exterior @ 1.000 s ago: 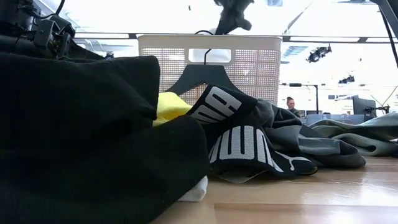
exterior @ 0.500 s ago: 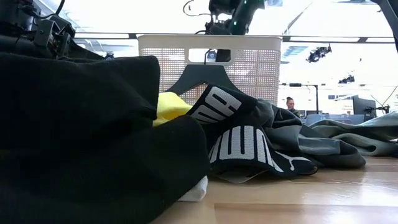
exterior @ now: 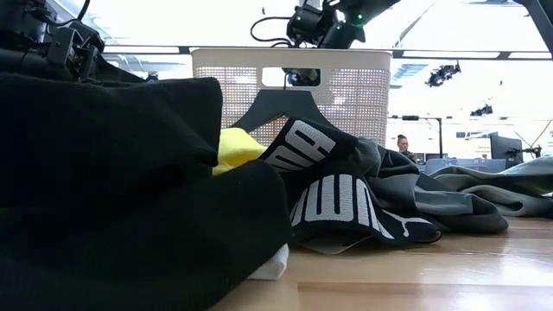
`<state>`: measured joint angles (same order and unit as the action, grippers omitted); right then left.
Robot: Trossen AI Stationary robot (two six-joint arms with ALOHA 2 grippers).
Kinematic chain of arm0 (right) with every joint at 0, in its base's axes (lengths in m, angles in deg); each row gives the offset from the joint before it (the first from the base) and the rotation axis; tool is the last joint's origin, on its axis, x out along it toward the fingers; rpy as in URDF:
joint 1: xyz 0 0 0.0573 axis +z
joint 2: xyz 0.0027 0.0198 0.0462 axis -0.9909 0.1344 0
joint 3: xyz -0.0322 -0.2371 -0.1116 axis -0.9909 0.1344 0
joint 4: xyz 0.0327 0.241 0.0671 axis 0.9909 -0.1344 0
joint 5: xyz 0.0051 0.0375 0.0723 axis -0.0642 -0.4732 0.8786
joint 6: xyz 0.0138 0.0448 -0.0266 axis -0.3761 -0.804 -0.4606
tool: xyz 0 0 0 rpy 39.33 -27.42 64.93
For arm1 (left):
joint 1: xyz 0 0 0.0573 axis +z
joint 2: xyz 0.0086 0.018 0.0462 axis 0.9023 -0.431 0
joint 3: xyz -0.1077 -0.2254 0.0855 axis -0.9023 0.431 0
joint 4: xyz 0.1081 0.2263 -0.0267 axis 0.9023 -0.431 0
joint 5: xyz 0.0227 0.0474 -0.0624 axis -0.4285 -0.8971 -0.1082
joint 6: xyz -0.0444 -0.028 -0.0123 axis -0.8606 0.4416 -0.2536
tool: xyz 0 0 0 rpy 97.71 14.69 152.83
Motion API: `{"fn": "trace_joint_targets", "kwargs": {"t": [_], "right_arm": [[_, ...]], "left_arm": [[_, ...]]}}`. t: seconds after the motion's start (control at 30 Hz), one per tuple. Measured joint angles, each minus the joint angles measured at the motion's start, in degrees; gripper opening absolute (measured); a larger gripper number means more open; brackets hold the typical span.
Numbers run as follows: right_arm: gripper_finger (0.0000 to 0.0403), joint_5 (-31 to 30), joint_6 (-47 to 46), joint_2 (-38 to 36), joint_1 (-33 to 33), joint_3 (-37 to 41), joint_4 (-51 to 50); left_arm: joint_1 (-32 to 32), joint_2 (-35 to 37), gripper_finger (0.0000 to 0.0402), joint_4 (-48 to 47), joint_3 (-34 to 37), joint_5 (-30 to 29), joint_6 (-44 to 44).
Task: Pick & Place Cloths
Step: Put the white dress into the white bin
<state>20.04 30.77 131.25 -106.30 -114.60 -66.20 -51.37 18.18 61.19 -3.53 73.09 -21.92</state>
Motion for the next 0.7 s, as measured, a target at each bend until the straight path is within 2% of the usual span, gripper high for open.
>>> {"fn": "trace_joint_targets", "kwargs": {"t": [0.23,0.5,0.7], "right_arm": [[0.0005,0.2,-1.6,0.1,1.1,5.7,2.9],[0.0005,1.2,-4.9,0.1,1.5,8.7,7.3],[0.0028,0.4,-8.0,0.1,1.6,8.8,6.2]], "left_arm": [[0.0,0.0,0.0218,0.0,0.0,0.0,0.0],[0.0,0.0,0.0218,0.0,0.0,0.0,0.0],[0.0,0.0,0.0218,0.0,0.0,0.0,0.0]]}}
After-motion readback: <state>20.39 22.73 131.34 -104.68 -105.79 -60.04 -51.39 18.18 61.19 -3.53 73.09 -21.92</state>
